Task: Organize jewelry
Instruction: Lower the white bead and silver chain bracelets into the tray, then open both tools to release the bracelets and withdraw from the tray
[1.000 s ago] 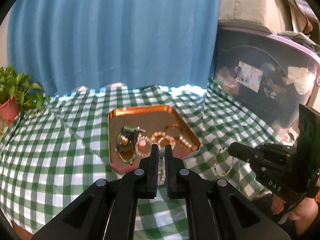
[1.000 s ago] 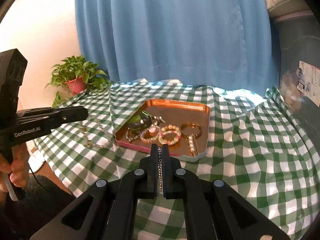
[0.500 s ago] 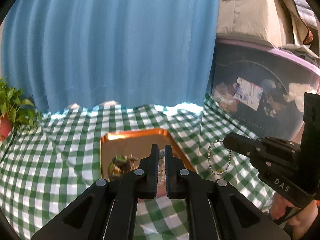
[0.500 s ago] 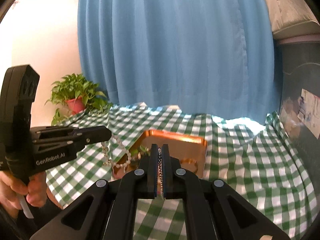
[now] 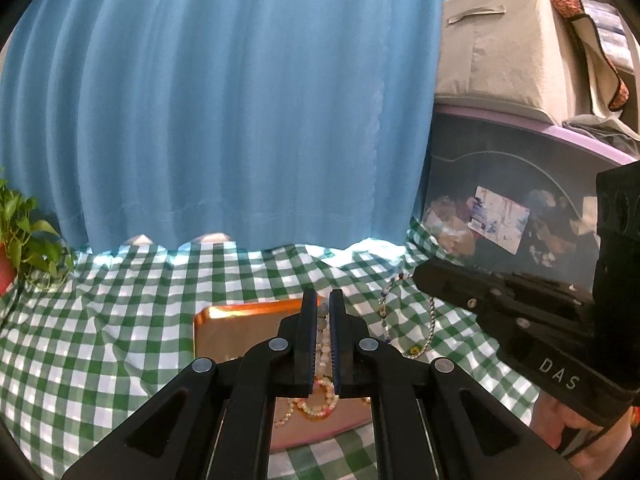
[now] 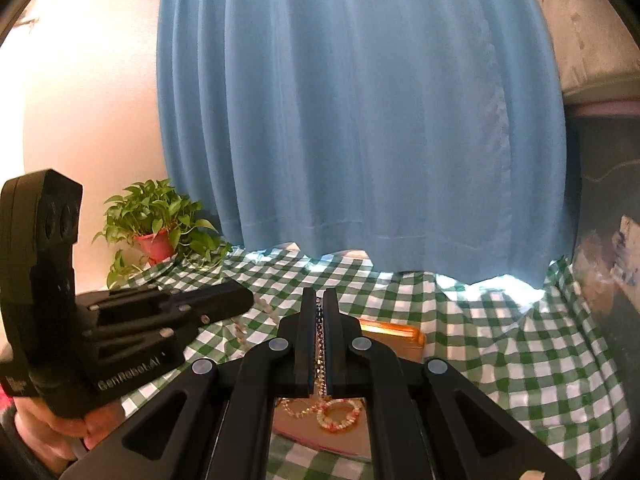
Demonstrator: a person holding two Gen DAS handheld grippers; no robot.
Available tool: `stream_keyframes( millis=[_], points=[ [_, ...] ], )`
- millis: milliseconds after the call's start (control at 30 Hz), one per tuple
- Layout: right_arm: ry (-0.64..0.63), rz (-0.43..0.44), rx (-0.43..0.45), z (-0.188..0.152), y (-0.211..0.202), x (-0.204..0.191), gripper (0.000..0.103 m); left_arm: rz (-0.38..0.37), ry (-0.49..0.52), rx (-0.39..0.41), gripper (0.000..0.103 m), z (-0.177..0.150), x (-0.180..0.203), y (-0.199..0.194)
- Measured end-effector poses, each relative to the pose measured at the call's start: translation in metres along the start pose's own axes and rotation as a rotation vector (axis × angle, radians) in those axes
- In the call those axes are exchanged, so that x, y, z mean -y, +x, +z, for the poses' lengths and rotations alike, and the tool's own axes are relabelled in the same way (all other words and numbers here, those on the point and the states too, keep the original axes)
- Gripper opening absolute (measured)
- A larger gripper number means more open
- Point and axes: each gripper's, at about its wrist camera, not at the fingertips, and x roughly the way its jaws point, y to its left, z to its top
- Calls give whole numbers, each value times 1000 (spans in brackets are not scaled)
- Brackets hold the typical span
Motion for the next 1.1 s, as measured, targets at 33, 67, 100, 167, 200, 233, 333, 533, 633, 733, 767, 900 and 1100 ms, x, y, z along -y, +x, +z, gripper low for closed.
stream_keyframes(
  millis=[33,67,100,167,200,233,333,533,633,733,767,900,1100],
  points=[
    [11,7,-9,-4,6,1,3,1,0,-7,6,-3,-1,4],
    [19,11,-18,-7,11,3,3,9,4,-17,6,-7,-3,9],
    [26,14,-26,-11,15,4,3,18,5,-24,6,-10,-4,13],
    [38,19,-43,-20,23,7,3,28,-5,-46,6,-15,-9,21],
    [44,20,-55,-25,29,10,3,30,-10,-58,6,-19,-11,26],
    [51,21,-64,-28,33,12,3,34,-10,-67,6,-21,-13,29],
    [99,47,-100,-41,46,21,3,42,-13,-97,6,-30,-16,42],
    [105,29,-150,-58,66,24,3,36,-30,-144,6,-46,-24,66],
    [109,20,-165,-63,73,27,3,16,-51,-162,6,-52,-30,77],
    [110,15,-181,-67,80,30,3,-2,-73,-182,6,-57,-36,87],
    [111,14,-186,-68,84,31,3,-12,-88,-192,6,-59,-39,90],
    [117,6,-231,-79,97,37,3,-26,-127,-247,6,-71,-46,110],
    [144,-13,-341,-107,123,43,3,50,-98,-376,6,-102,-44,144]
  ],
)
